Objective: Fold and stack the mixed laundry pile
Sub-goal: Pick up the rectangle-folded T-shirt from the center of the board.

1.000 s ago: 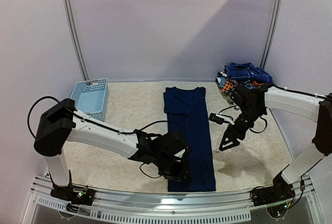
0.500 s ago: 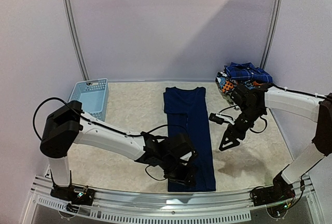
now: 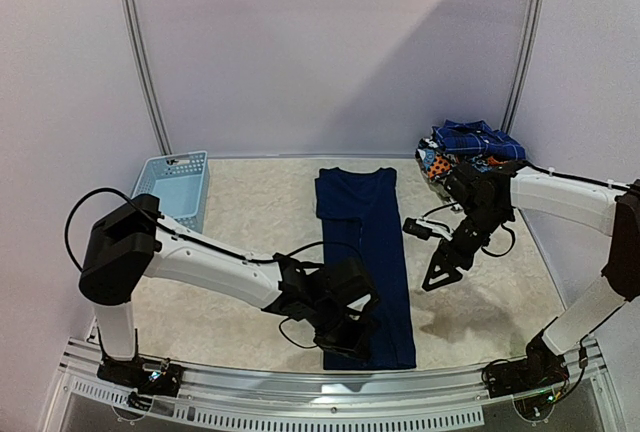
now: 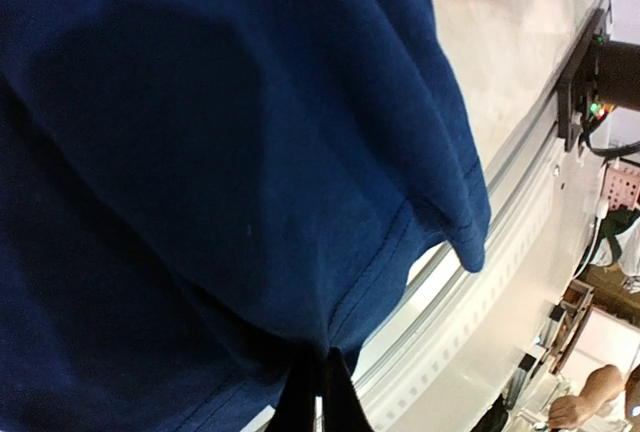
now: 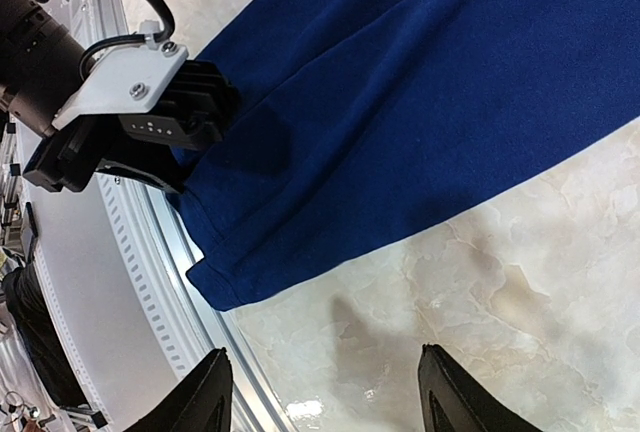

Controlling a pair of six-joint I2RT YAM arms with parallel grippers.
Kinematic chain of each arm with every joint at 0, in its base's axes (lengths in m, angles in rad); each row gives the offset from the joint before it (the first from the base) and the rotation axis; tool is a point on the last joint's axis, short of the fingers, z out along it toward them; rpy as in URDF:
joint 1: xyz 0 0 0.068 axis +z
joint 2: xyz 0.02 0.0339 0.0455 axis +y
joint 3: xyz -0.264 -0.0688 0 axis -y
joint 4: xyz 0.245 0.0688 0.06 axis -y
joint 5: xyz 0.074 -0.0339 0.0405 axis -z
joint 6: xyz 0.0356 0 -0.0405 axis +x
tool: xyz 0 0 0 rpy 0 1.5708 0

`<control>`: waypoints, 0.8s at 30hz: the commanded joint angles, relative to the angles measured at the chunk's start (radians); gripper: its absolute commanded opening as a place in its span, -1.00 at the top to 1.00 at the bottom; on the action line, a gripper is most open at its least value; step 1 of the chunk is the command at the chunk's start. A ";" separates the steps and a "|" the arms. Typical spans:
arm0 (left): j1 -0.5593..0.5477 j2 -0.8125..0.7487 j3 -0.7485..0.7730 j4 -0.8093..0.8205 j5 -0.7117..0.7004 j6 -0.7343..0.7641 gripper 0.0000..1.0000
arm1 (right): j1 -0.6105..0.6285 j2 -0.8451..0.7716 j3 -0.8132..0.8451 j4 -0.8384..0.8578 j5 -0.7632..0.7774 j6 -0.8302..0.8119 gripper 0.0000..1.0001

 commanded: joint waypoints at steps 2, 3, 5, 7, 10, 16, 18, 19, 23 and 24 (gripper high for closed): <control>-0.004 -0.051 -0.017 -0.023 -0.030 0.011 1.00 | 0.000 -0.024 -0.011 -0.001 0.014 -0.014 -0.27; -0.004 -0.070 -0.024 -0.027 -0.032 0.011 1.00 | 0.000 -0.026 -0.014 -0.001 0.020 -0.019 -0.27; -0.004 -0.097 -0.029 -0.053 -0.038 0.016 1.00 | 0.000 -0.036 -0.027 0.001 0.031 -0.042 -0.27; -0.005 -0.106 -0.042 -0.071 -0.028 0.018 1.00 | -0.001 -0.050 -0.046 0.010 0.054 -0.066 -0.27; -0.004 -0.088 -0.044 -0.107 -0.001 0.037 0.87 | 0.000 -0.082 -0.085 0.022 0.086 -0.118 -0.27; -0.005 -0.144 0.090 -0.461 -0.144 0.310 0.39 | -0.001 -0.238 -0.195 0.058 0.093 -0.289 -0.30; -0.010 -0.201 0.103 -0.535 -0.240 0.441 0.31 | 0.003 -0.327 -0.230 0.086 0.092 -0.356 -0.34; -0.019 -0.230 0.100 -0.554 -0.315 0.509 0.28 | 0.011 -0.368 -0.243 0.097 0.089 -0.398 -0.35; -0.191 -0.408 -0.070 -0.400 -0.757 0.966 0.12 | 0.093 -0.484 -0.291 0.143 0.087 -0.508 -0.36; -0.225 -0.446 -0.145 -0.312 -0.810 1.078 0.09 | 0.108 -0.486 -0.292 0.148 0.087 -0.530 -0.34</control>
